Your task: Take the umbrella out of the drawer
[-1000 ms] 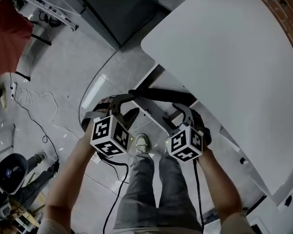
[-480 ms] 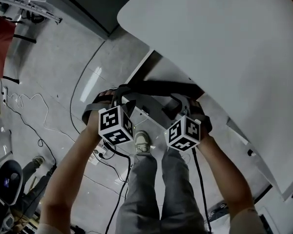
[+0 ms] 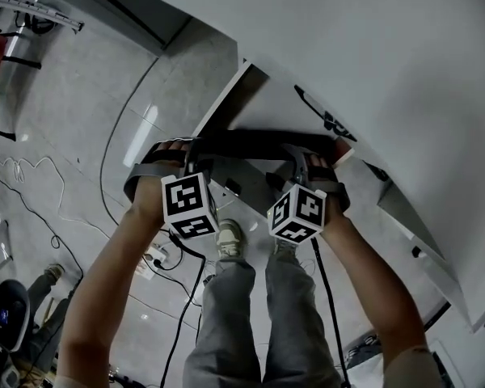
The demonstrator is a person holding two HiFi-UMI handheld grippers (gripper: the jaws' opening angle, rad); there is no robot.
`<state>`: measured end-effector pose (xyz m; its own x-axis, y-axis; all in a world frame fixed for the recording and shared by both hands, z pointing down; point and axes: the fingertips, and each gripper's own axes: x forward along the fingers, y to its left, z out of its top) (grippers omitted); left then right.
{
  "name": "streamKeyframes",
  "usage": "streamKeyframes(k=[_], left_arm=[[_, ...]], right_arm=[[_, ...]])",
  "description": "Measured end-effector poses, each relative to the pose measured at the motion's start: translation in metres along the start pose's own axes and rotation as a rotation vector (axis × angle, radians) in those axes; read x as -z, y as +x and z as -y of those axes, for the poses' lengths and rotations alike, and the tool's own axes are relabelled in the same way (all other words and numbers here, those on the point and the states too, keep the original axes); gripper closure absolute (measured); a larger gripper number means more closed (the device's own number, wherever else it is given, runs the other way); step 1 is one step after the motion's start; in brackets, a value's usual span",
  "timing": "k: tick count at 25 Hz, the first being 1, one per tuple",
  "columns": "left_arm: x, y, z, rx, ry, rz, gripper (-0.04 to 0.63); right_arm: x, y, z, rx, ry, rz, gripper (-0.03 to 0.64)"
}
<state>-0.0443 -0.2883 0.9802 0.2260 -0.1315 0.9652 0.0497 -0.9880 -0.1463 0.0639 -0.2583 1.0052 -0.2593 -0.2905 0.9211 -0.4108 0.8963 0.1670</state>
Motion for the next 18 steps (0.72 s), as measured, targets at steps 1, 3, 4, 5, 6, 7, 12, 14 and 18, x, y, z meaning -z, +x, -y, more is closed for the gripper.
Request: streamKeyframes(k=[1,3,4,5,6,7,12,14,18], left_arm=[[0.002,0.003,0.0,-0.004,0.012,-0.009,0.456],[0.005,0.008,-0.001,-0.012,0.03,-0.023,0.456],[0.006,0.011,-0.001,-0.013,0.036,-0.028,0.456],[0.007,0.014,-0.001,-0.012,0.042,-0.032,0.456],[0.008,0.017,0.0,-0.009,0.047,-0.034,0.456],[0.009,0.019,0.001,-0.005,0.052,-0.036,0.456],[0.012,0.029,0.001,-0.027,0.065,-0.041,0.465],[0.013,0.033,0.001,-0.048,0.085,-0.045,0.474],[0.013,0.035,-0.003,-0.096,0.123,-0.047,0.508]], right_arm=[[0.002,0.004,0.002,0.01,-0.004,-0.007,0.345],[0.006,0.011,0.008,0.033,-0.013,-0.018,0.344],[0.008,0.015,0.011,0.042,-0.019,-0.024,0.342],[0.009,0.018,0.013,0.051,-0.027,-0.03,0.342],[0.011,0.021,0.015,0.058,-0.035,-0.037,0.341],[0.013,0.024,0.016,0.065,-0.044,-0.044,0.341],[0.02,0.043,0.024,0.101,-0.088,-0.069,0.341],[0.022,0.047,0.024,0.107,-0.109,-0.081,0.341],[0.02,0.049,0.024,0.092,-0.121,-0.109,0.339]])
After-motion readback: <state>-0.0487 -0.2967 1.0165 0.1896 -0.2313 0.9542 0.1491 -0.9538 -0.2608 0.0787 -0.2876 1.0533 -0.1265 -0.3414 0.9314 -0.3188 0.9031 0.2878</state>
